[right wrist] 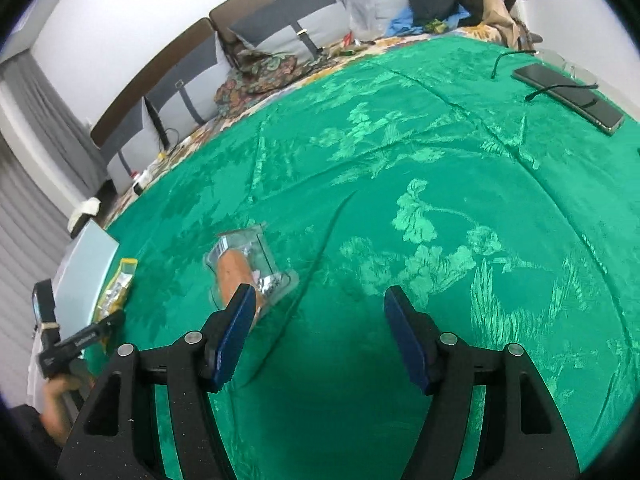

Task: Organize snacks
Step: 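Lower the right tool onto the clear sausage pack, then close the right tool on the clear sausage pack while the left tool grasps the peanut pack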

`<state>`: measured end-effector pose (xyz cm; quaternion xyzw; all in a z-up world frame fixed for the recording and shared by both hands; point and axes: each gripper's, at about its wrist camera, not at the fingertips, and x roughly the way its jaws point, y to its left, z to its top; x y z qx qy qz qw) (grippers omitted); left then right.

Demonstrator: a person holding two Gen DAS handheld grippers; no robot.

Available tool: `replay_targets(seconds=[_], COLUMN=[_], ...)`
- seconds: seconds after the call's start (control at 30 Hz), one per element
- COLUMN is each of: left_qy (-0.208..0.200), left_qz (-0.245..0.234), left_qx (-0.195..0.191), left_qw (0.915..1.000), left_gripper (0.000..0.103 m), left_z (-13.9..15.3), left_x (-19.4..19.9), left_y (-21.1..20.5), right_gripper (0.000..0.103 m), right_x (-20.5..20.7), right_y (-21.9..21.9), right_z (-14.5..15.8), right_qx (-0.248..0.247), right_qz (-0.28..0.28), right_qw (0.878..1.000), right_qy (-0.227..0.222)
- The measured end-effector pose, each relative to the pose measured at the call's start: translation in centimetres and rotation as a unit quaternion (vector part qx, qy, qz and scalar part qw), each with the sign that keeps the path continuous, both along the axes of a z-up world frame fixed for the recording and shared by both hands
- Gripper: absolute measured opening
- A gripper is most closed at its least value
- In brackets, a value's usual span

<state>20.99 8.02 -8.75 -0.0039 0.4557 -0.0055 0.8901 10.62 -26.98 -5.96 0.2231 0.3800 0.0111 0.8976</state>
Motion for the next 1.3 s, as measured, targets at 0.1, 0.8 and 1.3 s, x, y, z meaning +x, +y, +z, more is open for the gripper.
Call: replay_targets(seconds=[0.1, 0.8, 1.3], left_qy=[0.000, 0.000, 0.000], left_qz=[0.000, 0.000, 0.000], left_qx=[0.000, 0.000, 0.000], left_qw=[1.0000, 1.0000, 1.0000], left_gripper=[0.103, 0.103, 0.103], left_z=[0.0, 0.0, 0.0], left_x=[0.0, 0.0, 0.0], left_y=[0.0, 0.1, 0.1], right_gripper=[0.071, 0.072, 0.074], right_x=[-0.3, -1.2, 7.4], right_y=[0.5, 0.2, 9.6], right_z=[-0.7, -1.2, 0.8], right_qx=[0.000, 0.040, -0.189], right_qz=[0.008, 0.016, 0.236], right_qw=[1.000, 0.999, 0.950], right_qy=[0.007, -0.028, 0.081])
